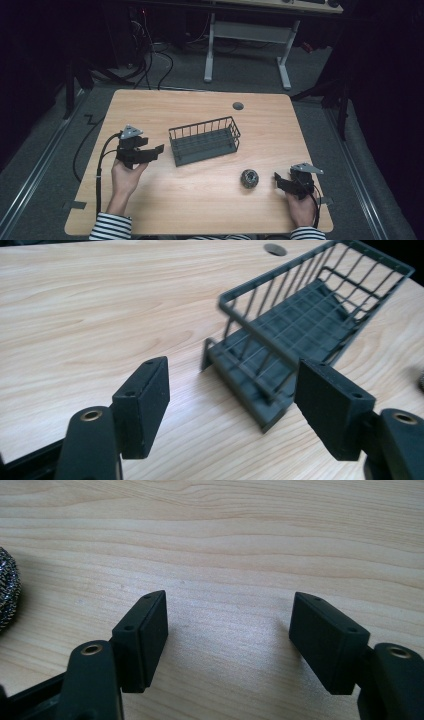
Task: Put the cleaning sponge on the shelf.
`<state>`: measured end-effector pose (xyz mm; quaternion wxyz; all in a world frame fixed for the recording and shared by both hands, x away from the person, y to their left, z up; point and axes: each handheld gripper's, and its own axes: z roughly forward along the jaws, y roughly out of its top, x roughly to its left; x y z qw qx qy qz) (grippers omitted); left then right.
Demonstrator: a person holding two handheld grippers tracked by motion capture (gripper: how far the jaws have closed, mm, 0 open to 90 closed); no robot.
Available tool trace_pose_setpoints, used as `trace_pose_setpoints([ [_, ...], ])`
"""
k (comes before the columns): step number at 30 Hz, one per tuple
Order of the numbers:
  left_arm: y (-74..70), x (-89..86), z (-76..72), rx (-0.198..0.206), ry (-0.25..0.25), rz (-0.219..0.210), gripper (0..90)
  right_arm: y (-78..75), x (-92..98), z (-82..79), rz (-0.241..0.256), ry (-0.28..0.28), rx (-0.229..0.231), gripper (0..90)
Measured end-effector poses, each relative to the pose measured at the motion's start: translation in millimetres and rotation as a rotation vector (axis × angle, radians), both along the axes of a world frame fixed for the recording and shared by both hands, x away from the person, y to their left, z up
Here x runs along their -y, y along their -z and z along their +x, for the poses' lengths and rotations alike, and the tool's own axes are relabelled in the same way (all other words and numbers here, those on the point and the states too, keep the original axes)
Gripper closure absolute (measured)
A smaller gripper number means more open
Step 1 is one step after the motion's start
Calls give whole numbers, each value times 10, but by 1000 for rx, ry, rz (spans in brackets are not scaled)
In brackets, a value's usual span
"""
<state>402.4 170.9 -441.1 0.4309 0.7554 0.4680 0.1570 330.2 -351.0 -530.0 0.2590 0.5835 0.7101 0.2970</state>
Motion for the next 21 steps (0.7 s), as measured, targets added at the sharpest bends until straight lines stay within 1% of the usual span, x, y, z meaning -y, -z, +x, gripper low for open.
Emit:
trace_pose_setpoints([
  [3, 59, -87, -47, 3, -21, 22, 309, 0, -2, -2, 1, 2, 0, 321],
  [6, 135, -170, -85, -6, -42, 27, 310, 1, 0, 0, -2, -3, 3, 322],
  [7, 135, -170, -85, -6, -42, 27, 310, 1, 1, 1, -2, -3, 3, 322],
  [8, 188, -222, -106, -12, -55, 32, 310, 1, 0, 0, -2, -2, 2, 322],
  [10, 243, -270, -132, -17, -68, 29, 310, 1, 1, 1, -2, -3, 3, 322],
  [12, 302, -314, -159, -19, -80, 43, 311, 1, 3, 1, -2, -6, 2, 322],
  [13, 302, -314, -159, -19, -80, 43, 311, 1, 3, 1, -2, -6, 2, 322],
  [14, 339, -337, -175, -24, -86, 62, 311, 0, 2, 1, 0, -5, 1, 323],
  [15, 364, -348, -186, -23, -91, 71, 310, 0, 2, 2, 1, -5, 1, 323],
  [16, 431, -386, -217, -19, -82, 81, 307, 1, 2, 2, 1, -5, 2, 322],
  [17, 431, -386, -217, -19, -82, 81, 302, 1, 2, 2, 1, -5, 2, 322],
  [18, 497, -409, -242, -22, -83, 93, 296, 0, 0, 2, 0, -3, 1, 322],
  [19, 497, -409, -242, -22, -83, 93, 290, 0, 0, 2, 1, -3, 1, 322],
  [20, 556, -434, -261, -26, -85, 105, 290, 1, 0, 3, 2, -3, 2, 322],
  [21, 556, -434, -261, -26, -85, 105, 288, 1, 0, 3, 2, -3, 2, 322],
])
